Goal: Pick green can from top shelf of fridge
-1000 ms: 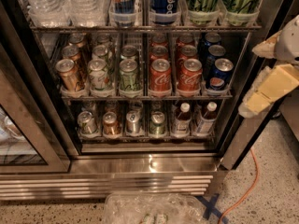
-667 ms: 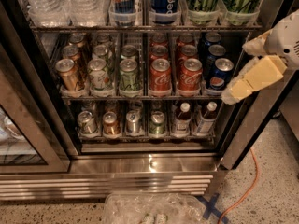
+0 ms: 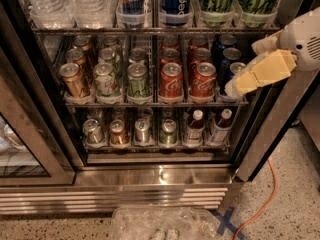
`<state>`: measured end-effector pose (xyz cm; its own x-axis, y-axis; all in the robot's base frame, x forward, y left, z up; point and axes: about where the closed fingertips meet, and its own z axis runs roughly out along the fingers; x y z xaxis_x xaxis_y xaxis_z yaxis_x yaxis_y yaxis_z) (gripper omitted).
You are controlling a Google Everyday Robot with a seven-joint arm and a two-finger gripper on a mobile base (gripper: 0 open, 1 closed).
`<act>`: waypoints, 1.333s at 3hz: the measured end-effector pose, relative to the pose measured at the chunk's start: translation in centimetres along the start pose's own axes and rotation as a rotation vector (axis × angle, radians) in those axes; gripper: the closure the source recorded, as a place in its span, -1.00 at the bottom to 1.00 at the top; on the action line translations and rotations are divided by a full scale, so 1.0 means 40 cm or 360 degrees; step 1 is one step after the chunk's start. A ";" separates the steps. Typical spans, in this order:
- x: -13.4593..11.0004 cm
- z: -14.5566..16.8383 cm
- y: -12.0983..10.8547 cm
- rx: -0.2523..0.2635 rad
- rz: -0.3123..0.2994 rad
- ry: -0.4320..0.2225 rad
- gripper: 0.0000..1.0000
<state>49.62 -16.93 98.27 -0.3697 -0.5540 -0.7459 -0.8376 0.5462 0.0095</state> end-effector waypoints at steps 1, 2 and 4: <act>-0.012 0.004 -0.002 -0.0010 0.0031 -0.0051 -1.00; -0.027 0.008 -0.004 -0.0021 0.0067 -0.0110 -1.00; -0.045 0.023 0.037 -0.0051 0.0136 -0.0211 -1.00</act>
Offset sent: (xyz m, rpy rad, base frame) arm 0.0070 0.0019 0.0058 0.0822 -0.0039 -0.0284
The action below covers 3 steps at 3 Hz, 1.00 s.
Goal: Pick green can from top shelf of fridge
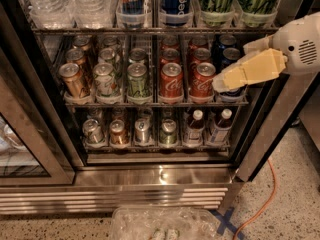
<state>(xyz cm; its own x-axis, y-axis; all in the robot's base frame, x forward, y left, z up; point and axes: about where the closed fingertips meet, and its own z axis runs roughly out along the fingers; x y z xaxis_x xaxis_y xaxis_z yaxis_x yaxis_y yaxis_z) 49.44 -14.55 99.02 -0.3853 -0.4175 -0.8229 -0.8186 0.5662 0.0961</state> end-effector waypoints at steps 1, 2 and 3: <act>-0.038 0.029 0.099 -0.0003 0.0146 -0.0201 -1.00; -0.070 0.057 0.174 0.0102 0.0240 -0.0369 -1.00; -0.117 0.059 0.149 0.0302 0.0312 -0.0475 -1.00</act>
Offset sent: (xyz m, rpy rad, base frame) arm -0.0328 0.0820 0.0338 0.3504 -0.1681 -0.3728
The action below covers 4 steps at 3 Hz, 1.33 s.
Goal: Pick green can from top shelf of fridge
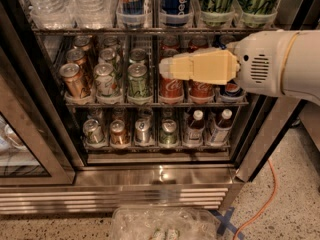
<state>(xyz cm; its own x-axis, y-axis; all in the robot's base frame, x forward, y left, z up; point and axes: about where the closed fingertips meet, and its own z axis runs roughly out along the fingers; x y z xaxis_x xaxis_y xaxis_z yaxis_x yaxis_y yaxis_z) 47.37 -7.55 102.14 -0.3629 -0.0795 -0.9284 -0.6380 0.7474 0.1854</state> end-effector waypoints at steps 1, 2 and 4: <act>-0.017 0.031 -0.027 0.0092 -0.0096 0.0004 -1.00; -0.017 0.032 -0.026 0.0099 -0.0117 0.0011 -1.00; -0.103 0.071 -0.022 0.0152 -0.0185 -0.0183 -1.00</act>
Offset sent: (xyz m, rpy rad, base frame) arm 0.0162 0.0004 0.0005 -0.0559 -0.0383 -0.0325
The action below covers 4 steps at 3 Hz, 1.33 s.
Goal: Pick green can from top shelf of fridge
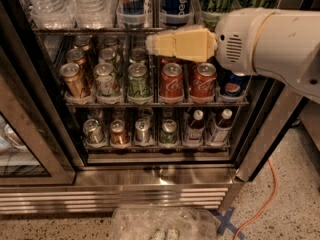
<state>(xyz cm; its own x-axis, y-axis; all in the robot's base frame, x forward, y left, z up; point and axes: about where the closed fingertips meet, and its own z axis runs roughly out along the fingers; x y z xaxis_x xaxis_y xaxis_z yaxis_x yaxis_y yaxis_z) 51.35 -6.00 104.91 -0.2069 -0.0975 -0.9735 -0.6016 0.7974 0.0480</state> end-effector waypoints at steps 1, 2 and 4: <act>-0.052 0.020 -0.029 0.0086 -0.0072 -0.0097 -1.00; -0.066 0.019 -0.079 0.0219 -0.0141 -0.0132 -1.00; -0.047 -0.010 -0.172 0.0429 -0.0152 -0.0154 -0.78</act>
Offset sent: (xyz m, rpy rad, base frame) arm 0.0544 -0.0433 0.0251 -0.0977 -0.1861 -0.2222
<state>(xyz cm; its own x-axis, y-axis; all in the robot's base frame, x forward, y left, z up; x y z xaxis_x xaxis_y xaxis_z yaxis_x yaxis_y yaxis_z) 55.57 -11.53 106.50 -0.0769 -0.1330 -0.9881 -0.3854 0.9180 -0.0936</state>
